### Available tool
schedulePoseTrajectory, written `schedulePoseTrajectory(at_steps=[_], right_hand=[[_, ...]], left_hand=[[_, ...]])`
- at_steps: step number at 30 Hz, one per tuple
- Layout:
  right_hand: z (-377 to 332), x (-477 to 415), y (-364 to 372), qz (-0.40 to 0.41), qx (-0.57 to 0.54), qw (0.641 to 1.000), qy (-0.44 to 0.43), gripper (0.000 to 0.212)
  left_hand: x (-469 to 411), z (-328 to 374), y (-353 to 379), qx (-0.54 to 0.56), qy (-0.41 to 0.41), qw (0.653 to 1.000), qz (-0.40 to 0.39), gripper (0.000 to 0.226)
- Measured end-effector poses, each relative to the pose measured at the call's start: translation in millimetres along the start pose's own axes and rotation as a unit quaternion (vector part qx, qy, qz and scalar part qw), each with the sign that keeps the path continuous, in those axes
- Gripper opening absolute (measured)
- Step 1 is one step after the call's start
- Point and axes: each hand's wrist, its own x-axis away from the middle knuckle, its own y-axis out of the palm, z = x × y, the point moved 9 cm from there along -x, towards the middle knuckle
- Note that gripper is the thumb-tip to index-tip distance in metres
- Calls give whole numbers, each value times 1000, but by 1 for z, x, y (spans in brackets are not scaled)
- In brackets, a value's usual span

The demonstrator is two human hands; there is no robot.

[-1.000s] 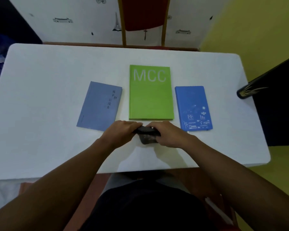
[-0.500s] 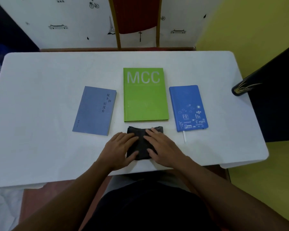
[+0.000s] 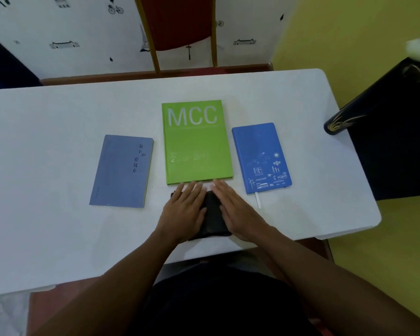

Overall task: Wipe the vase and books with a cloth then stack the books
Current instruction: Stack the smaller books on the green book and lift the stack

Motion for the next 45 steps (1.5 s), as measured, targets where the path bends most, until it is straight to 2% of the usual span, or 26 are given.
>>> schedulePoseTrajectory(at_steps=[4,9,13,17,20,22,25,29,32,35,37,39,40,45], right_hand=[[53,2,-45,80,-3,988,129,61],[119,7,-82,92,-3,963,253,68],[152,4,-88,55,17,952,300,69],[169,1,-88,94,-73,940,320,64],[175,3,-90,156,-128,919,338,61],[174,2,-93,198,-138,909,341,59],[181,6,-100,264,-187,861,393,53],[194,11,-106,302,-293,782,460,40],[197,11,-105,313,-361,730,489,38],[190,6,-98,328,-426,674,506,37],[178,-6,-95,335,-443,675,486,36],[159,-27,-93,332,-446,698,451,32],[147,-40,-90,325,-449,710,435,29],[98,-90,-63,274,-457,753,386,46]], left_hand=[[-54,35,-15,68,23,997,16,54],[-108,69,-20,155,6,988,5,58],[-133,83,2,205,-66,973,-85,68],[-145,98,26,210,-135,953,-173,85],[-150,102,31,273,-195,925,-178,89],[-155,102,26,337,-220,905,-138,82],[-158,93,9,409,-238,880,-27,70],[-159,72,-11,432,-241,865,87,59],[-165,58,-21,515,-218,821,109,64],[-166,34,-24,544,-222,806,76,71],[-156,9,-21,576,-241,778,71,71],[-142,-18,-23,594,-247,760,90,71],[-134,-31,-24,596,-252,755,101,70],[-100,-91,-24,590,-274,750,119,65]])
